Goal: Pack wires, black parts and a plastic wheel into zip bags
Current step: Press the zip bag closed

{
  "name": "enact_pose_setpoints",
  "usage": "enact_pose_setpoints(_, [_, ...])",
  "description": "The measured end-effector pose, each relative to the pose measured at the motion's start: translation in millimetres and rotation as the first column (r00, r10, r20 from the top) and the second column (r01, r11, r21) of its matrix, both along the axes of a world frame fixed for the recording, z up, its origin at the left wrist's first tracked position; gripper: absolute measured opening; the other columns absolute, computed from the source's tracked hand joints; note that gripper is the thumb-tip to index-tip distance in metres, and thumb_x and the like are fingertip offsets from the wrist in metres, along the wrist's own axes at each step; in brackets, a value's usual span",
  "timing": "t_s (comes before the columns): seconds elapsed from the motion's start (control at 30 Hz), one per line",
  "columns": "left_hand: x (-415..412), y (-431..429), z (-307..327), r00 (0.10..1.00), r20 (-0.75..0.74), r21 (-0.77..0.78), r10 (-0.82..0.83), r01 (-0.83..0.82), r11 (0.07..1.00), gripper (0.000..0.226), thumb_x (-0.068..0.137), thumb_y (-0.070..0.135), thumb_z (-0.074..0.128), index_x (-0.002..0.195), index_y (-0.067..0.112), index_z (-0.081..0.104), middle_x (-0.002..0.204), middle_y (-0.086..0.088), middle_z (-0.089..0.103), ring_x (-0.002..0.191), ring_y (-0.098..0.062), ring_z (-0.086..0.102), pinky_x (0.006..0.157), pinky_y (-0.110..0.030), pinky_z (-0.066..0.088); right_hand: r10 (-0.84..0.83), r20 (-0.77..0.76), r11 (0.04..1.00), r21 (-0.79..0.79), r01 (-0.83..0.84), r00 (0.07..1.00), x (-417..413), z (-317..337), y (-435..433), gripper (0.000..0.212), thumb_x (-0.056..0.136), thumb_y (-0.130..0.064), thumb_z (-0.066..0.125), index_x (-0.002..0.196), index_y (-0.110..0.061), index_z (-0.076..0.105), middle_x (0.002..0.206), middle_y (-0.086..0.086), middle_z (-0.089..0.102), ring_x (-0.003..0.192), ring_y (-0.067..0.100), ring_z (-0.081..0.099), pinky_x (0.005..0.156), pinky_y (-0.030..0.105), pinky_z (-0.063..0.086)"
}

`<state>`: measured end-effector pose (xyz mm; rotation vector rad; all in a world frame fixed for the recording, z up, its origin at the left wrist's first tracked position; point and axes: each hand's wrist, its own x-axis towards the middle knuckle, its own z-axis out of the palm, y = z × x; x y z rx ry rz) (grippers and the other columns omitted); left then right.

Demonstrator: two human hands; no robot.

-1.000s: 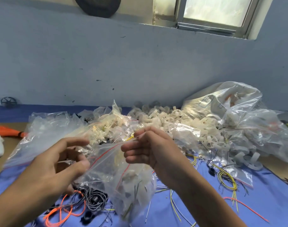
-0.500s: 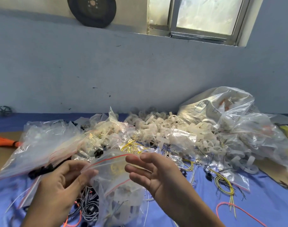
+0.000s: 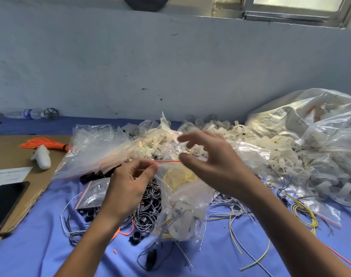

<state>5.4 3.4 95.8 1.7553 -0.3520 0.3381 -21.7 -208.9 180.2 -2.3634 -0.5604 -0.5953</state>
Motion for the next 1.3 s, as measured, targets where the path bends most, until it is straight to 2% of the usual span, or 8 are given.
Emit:
enact_pose_setpoints(0.07, [-1,-2,3,1.0,0.018,-0.001,-0.022,0.022,1.0,0.008,0.089,0.034,0.068,0.094,0.03,0.073,0.088,0.008,0.075,0.078,-0.006,0.067,0.073,-0.021,0.051,0.029,-0.067,0.965,-0.259,-0.045,0.997,12,6,13,0.038,0.089,-0.049,0.06,0.125,-0.036,0.059,0.118,-0.011,0.06,0.117,0.013,0.044,0.098,0.035,0.038])
enact_pose_setpoints(0.17, [-4,-5,5,0.997,0.056,0.011,-0.048,0.047,0.999,0.009,0.092,0.036,0.066,0.096,0.032,0.073,0.09,0.006,0.075,0.082,-0.013,0.069,0.077,-0.035,0.055,0.035,-0.075,0.873,-0.483,-0.067,0.997,22,7,29,0.031,0.09,-0.048,0.058,0.116,-0.032,0.064,0.111,-0.007,0.064,0.109,0.019,0.052,0.096,0.039,0.041])
enact_pose_setpoints(0.33, [-6,-4,5,0.998,0.049,-0.001,-0.04,0.04,0.999,0.014,0.091,0.04,0.066,0.097,0.029,0.072,0.088,-0.002,0.073,0.082,-0.033,0.066,0.078,-0.055,0.054,0.053,-0.062,0.89,-0.449,-0.075,0.997,24,2,36,0.019,0.087,-0.039,0.058,0.094,-0.024,0.066,0.093,-0.002,0.068,0.089,0.022,0.058,0.075,0.037,0.05])
enact_pose_setpoints(0.53, [-7,-3,7,0.998,0.043,-0.014,-0.052,0.053,0.999,0.017,0.087,0.044,0.065,0.094,0.03,0.072,0.079,-0.005,0.067,0.073,-0.03,0.06,0.074,-0.052,0.051,0.059,-0.073,0.936,-0.342,-0.08,0.996,23,-2,36,0.022,0.086,-0.045,0.059,0.092,-0.026,0.067,0.091,-0.006,0.066,0.083,0.016,0.059,0.072,0.035,0.051])
enact_pose_setpoints(0.67, [-7,-2,7,0.997,0.033,-0.018,-0.065,0.066,0.998,0.015,0.089,0.044,0.067,0.092,0.03,0.072,0.074,0.002,0.066,0.07,-0.019,0.058,0.076,-0.053,0.05,0.054,-0.049,0.948,-0.312,-0.067,0.997,23,-4,38,0.021,0.084,-0.044,0.062,0.087,-0.024,0.067,0.085,-0.007,0.065,0.078,0.016,0.058,0.065,0.03,0.046])
enact_pose_setpoints(0.87, [-9,2,5,0.998,0.026,0.027,-0.06,0.059,0.998,0.023,0.088,0.045,0.064,0.095,0.026,0.072,0.082,-0.003,0.071,0.079,-0.029,0.062,0.077,-0.053,0.051,0.053,-0.126,0.972,-0.222,-0.081,0.991,17,-5,32,0.024,0.077,-0.047,0.06,0.081,-0.024,0.067,0.078,-0.009,0.064,0.074,0.012,0.058,0.067,0.034,0.05])
enact_pose_setpoints(1.1, [-8,3,2,0.999,0.025,0.057,-0.04,0.039,0.998,0.016,0.09,0.046,0.067,0.093,0.031,0.071,0.084,0.006,0.071,0.078,-0.013,0.063,0.076,-0.045,0.052,0.016,-0.143,0.961,-0.27,-0.055,0.99,14,-1,16,0.021,0.071,-0.049,0.057,0.077,-0.03,0.065,0.072,-0.015,0.059,0.073,0.011,0.059,0.068,0.032,0.051])
enact_pose_setpoints(1.3, [-6,10,-1,0.999,0.02,0.08,-0.033,0.031,0.996,0.013,0.089,0.045,0.066,0.093,0.033,0.071,0.09,0.008,0.073,0.082,-0.013,0.065,0.076,-0.042,0.053,-0.045,-0.102,0.937,-0.349,0.006,0.994,13,-4,-4,0.023,0.068,-0.053,0.049,0.074,-0.034,0.061,0.069,-0.018,0.055,0.072,0.008,0.054,0.068,0.032,0.05])
